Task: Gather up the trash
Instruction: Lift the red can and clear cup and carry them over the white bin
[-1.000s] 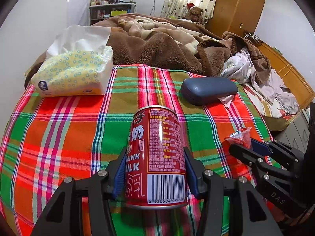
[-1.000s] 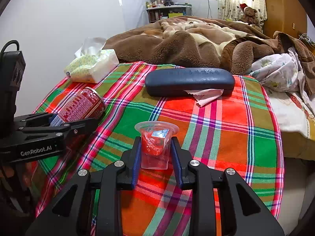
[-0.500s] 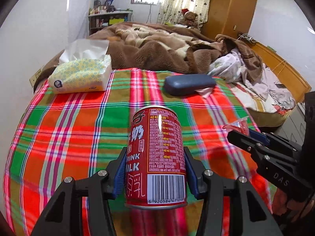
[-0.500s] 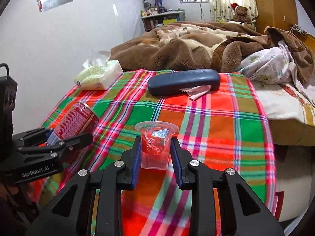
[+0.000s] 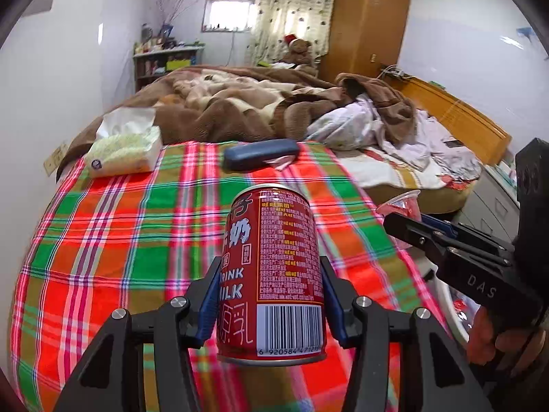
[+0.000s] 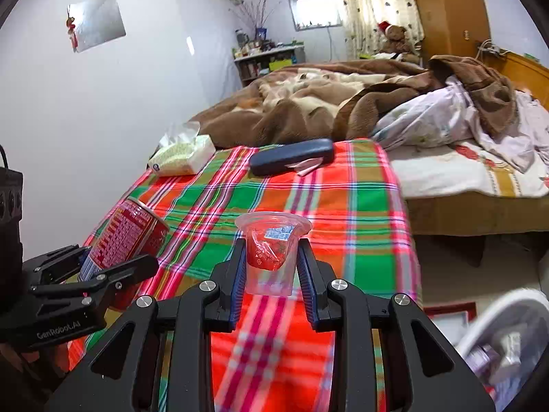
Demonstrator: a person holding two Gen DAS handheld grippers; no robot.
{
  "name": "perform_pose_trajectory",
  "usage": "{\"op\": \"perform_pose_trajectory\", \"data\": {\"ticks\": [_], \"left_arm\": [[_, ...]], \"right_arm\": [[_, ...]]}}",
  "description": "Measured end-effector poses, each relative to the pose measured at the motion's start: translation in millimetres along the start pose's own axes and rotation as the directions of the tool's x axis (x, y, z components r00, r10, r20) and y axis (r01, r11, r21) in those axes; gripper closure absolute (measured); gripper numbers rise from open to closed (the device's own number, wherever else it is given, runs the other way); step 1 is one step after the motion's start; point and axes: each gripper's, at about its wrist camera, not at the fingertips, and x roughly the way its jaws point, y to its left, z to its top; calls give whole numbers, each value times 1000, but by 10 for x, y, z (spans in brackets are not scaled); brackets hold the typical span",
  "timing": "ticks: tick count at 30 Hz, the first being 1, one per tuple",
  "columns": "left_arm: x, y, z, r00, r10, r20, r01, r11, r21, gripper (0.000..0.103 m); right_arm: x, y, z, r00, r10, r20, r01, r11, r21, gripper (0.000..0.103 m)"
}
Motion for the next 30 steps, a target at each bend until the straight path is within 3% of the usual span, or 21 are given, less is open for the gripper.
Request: {"op": "perform_pose_trajectory", "data": {"ticks": [6, 15, 21, 30], "left_arm": [[-277, -402, -112, 998, -39, 44, 37, 998, 48, 51], [-455, -1078, -325, 992, -119, 44, 112, 984, 139, 51], [-461, -1564, -451, 984, -179, 19, 171, 965, 200, 51], [-245, -2218, -646, 964, -260, -60, 266, 930, 254, 51]], "right_arm": [[-400, -137, -147, 998, -39, 44, 38, 999, 23, 73], [-914, -508, -393, 987, -135, 90, 127, 988, 93, 73], [-1214, -776, -584, 972, -206, 112, 188, 971, 150, 73], [-1392, -1245, -864, 948, -313, 53, 293, 927, 235, 73]]}}
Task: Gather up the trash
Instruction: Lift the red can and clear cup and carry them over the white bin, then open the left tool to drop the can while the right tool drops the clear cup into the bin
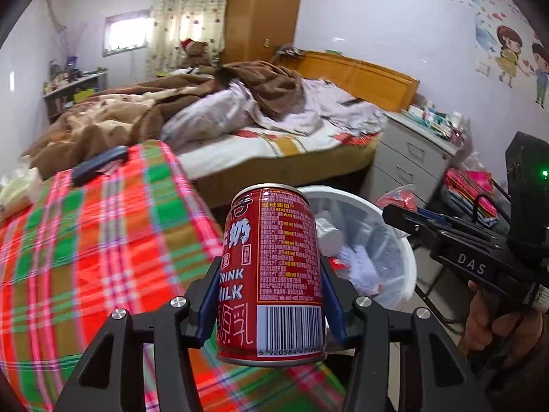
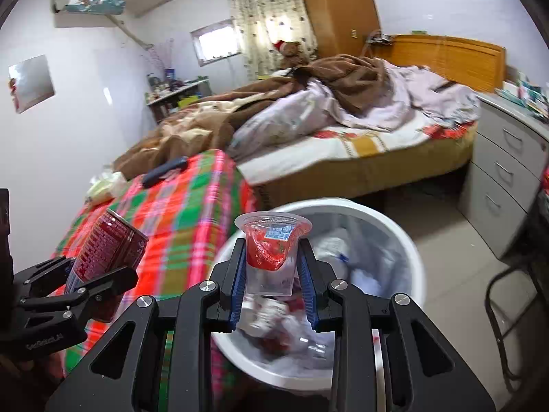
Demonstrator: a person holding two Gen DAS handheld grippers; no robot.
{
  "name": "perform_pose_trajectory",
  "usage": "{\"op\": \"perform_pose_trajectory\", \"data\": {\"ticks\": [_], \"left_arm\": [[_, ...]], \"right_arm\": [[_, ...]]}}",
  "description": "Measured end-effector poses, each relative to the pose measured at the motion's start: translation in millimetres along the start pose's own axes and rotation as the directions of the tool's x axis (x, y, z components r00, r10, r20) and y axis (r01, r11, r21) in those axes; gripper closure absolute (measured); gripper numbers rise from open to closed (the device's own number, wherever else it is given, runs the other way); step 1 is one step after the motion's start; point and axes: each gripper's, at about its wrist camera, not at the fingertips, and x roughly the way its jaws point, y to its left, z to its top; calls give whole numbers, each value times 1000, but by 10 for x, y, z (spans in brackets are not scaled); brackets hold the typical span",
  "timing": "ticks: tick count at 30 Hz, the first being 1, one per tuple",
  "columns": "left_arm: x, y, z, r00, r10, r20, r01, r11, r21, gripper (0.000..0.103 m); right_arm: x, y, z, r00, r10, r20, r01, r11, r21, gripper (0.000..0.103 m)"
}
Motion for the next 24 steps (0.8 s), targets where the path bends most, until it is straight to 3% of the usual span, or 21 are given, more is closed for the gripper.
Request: {"op": "perform_pose_trajectory", "data": {"ticks": [11, 21, 24], "left_arm": [[495, -429, 21, 999, -13, -46, 16, 998, 58, 51], [754, -506, 54, 998, 1, -66, 3, 998, 57, 50], [738, -514, 53, 999, 0, -53, 3, 998, 60, 44]], "right_arm": [[186, -503, -150, 992, -98, -83, 104, 992, 66, 73], [288, -644, -191, 984, -133, -117, 138, 989, 44, 73], [301, -667, -199, 984, -118, -131, 125, 991, 49, 73]]}}
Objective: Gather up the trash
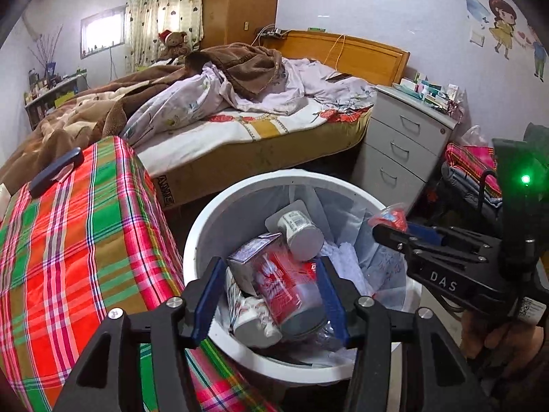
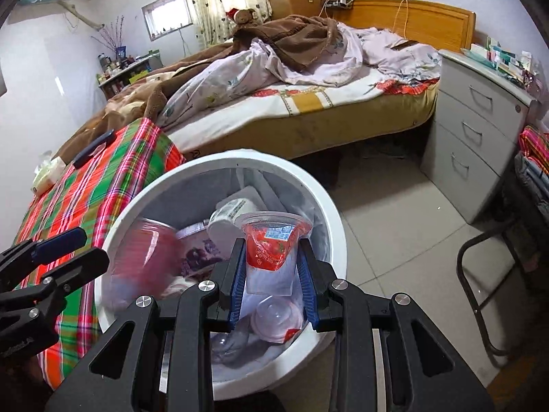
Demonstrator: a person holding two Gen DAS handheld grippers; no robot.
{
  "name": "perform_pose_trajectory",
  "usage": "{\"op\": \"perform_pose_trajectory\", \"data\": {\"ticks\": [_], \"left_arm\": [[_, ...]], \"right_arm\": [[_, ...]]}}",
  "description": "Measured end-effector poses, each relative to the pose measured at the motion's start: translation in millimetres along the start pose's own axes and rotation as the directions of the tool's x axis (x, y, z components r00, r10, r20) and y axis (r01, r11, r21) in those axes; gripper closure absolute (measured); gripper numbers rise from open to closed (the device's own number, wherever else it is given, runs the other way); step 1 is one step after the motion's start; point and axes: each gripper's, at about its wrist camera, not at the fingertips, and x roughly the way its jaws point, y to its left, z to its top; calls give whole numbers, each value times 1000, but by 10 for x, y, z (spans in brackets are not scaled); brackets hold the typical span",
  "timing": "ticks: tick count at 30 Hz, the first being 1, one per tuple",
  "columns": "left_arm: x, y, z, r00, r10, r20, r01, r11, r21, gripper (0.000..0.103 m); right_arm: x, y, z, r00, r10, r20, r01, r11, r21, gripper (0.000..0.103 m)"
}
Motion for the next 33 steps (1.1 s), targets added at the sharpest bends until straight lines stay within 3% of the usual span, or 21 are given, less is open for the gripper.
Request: {"op": "perform_pose_trajectory", "data": {"ticks": [2, 4, 6, 16, 25, 33], "left_arm": [[-7, 25, 10, 1000, 5, 1, -5, 1000, -13, 37], [-28, 43, 5, 1000, -5, 7, 5, 1000, -18, 37], [-61, 80, -8, 1000, -7, 9, 8, 999, -32, 37], [-382, 113, -105, 998, 29, 58, -27, 999, -36, 36], [-772, 216, -428, 991, 102, 82, -96, 993, -66, 36], [-1173, 403, -723, 972, 204, 119, -189, 973, -132, 36]], "right_arm": [[-14, -2, -11, 1000, -7, 3, 7, 1000, -3, 71], [-45, -14, -22, 1000, -15, 10, 15, 1000, 4, 53], [-61, -22, -12, 1000, -16, 21, 16, 1000, 21, 45], [-259, 117, -53, 998, -3, 65, 3, 1000, 3, 45], [-554, 421, -228, 989, 25, 145, -20, 999, -40, 45], [-689, 683, -375, 979, 67, 192, -55, 996, -70, 45]]}}
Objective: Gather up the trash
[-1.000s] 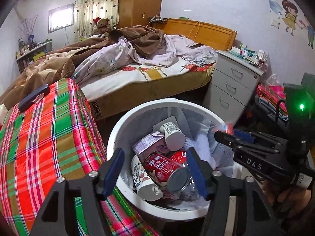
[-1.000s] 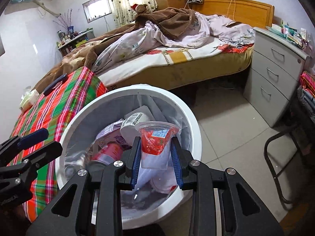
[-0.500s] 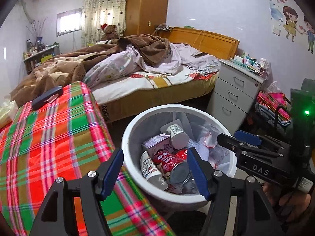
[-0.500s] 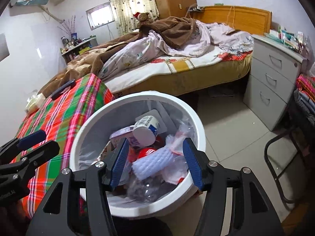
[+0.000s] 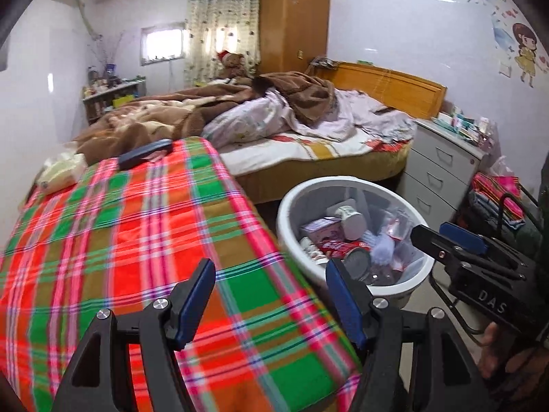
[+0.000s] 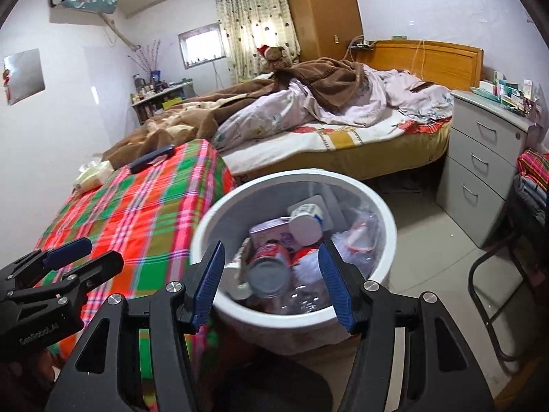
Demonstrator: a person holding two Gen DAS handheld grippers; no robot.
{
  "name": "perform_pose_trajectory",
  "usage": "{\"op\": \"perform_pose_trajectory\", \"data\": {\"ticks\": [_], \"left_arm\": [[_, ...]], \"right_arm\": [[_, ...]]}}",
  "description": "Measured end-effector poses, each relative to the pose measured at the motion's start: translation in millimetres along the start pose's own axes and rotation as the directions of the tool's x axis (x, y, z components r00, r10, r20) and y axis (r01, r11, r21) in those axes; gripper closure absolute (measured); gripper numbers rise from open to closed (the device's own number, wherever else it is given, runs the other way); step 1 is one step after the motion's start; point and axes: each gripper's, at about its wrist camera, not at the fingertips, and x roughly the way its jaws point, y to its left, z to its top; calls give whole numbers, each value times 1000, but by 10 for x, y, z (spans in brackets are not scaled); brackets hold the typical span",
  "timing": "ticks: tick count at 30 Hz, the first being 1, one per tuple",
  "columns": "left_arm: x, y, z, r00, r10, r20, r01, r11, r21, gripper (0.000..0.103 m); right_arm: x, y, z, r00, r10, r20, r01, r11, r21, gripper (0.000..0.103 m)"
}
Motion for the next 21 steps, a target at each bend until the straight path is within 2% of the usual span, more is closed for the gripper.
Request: {"op": "perform_pose_trajectory", "data": {"ticks": [10, 14, 17, 21], "left_arm": [[-343, 293, -267, 995, 88, 49, -85, 994, -64, 36], [-408, 367, -379, 990, 133, 40, -130, 989, -66, 36], [-467, 420, -440, 983, 176, 47, -172, 982, -71, 36], [-507, 466, -489, 984, 171, 50, -166, 983, -82, 36]], "right_arm": [[-108, 312, -166, 997, 70, 42, -68, 997, -35, 45], [-103, 394, -234, 995, 90, 42, -88, 995, -39, 45], [-104, 456, -281, 996, 81, 45, -78, 995, -57, 45], [-132, 481, -300, 996, 70, 55, -66, 996, -60, 45]]}}
